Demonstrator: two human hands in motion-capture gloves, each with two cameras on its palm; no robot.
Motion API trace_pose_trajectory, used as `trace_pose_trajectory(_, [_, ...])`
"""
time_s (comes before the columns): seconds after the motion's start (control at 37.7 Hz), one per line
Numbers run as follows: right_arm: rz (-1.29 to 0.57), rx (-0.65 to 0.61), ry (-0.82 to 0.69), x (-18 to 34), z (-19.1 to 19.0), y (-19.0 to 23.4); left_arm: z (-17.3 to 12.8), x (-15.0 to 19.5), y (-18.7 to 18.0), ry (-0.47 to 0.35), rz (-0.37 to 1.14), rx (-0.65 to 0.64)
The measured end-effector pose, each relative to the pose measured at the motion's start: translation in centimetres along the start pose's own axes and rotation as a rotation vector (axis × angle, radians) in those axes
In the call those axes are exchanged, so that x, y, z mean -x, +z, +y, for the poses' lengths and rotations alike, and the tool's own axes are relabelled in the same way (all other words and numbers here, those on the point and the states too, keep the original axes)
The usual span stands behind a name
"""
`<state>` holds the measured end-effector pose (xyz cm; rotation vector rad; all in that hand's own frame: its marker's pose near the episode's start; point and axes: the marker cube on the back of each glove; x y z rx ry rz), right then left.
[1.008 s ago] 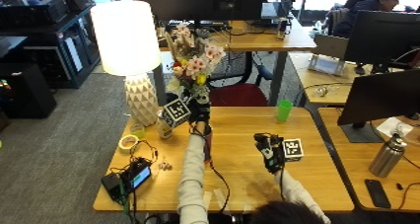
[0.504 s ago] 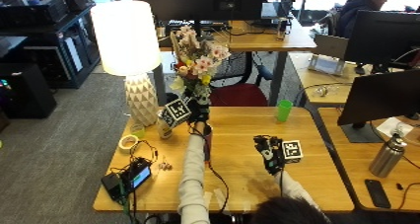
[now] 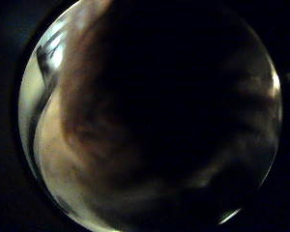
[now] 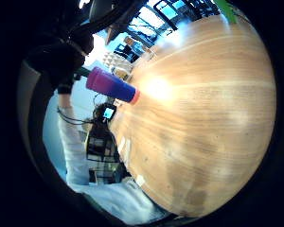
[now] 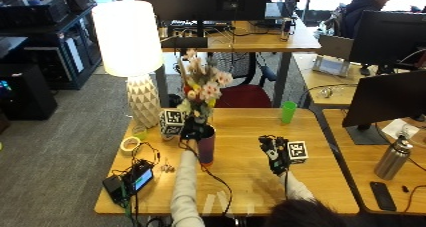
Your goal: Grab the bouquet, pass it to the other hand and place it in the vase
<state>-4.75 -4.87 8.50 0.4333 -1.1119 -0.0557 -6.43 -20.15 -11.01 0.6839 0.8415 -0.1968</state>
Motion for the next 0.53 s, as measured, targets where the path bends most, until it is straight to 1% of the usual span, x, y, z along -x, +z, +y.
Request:
trace_pose_trajectory(0.03, [0.024, -0.003, 0.015, -0.5, -0.1, -0.1, 0.3, 1.7, 0.4, 0.017, 0.009, 0.049])
trace_pose_trajectory(0.08, [0.057, -0.002, 0.041, -1.4, -0.3, -0.3, 2.7, 2.7, -0.5, 0.101, 0.035, 0.177])
trace_pose_trajectory(0.11, [0.051, 0.006, 0.026, -1.5, -0.4, -0.2, 4.1, 3.2, -1.0, 0.148, 0.050, 0.231])
trace_pose_trajectory(0.16, [-0.007, 0.033, -0.057, -1.2, -0.6, 0.0, 6.2, 4.9, -1.5, 0.230, 0.070, 0.279])
trace_pose_trajectory(0.19, [-0.038, 0.043, -0.091, -1.0, -0.7, 0.1, 7.0, 5.8, -1.6, 0.242, 0.071, 0.288])
trace_pose_trajectory(0.21, [-0.057, 0.048, -0.103, -1.0, -0.7, 0.2, 7.8, 6.6, -1.7, 0.210, 0.055, 0.303])
trace_pose_trajectory(0.24, [-0.058, 0.048, -0.095, -1.2, -0.7, 0.1, 8.7, 7.2, -2.0, 0.137, 0.017, 0.326])
trace_pose_trajectory(0.29, [-0.015, 0.040, -0.049, -2.1, -0.7, -0.3, 10.4, 8.3, -2.6, -0.022, -0.112, 0.365])
trace_pose_trajectory(0.32, [0.012, 0.036, -0.021, -2.6, -0.7, -0.6, 11.1, 8.7, -2.9, -0.062, -0.184, 0.370])
trace_pose_trajectory(0.37, [0.038, 0.034, 0.021, -3.4, -0.6, -0.8, 12.0, 8.9, -3.1, -0.068, -0.301, 0.367])
trace_pose_trajectory(0.45, [0.019, 0.044, 0.014, -3.9, -0.6, -0.7, 12.5, 9.5, -2.3, -0.036, -0.396, 0.373])
trace_pose_trajectory(0.53, [-0.011, 0.054, 0.013, -4.0, -0.6, -0.5, 11.6, 11.7, 0.5, 0.056, -0.446, 0.348])
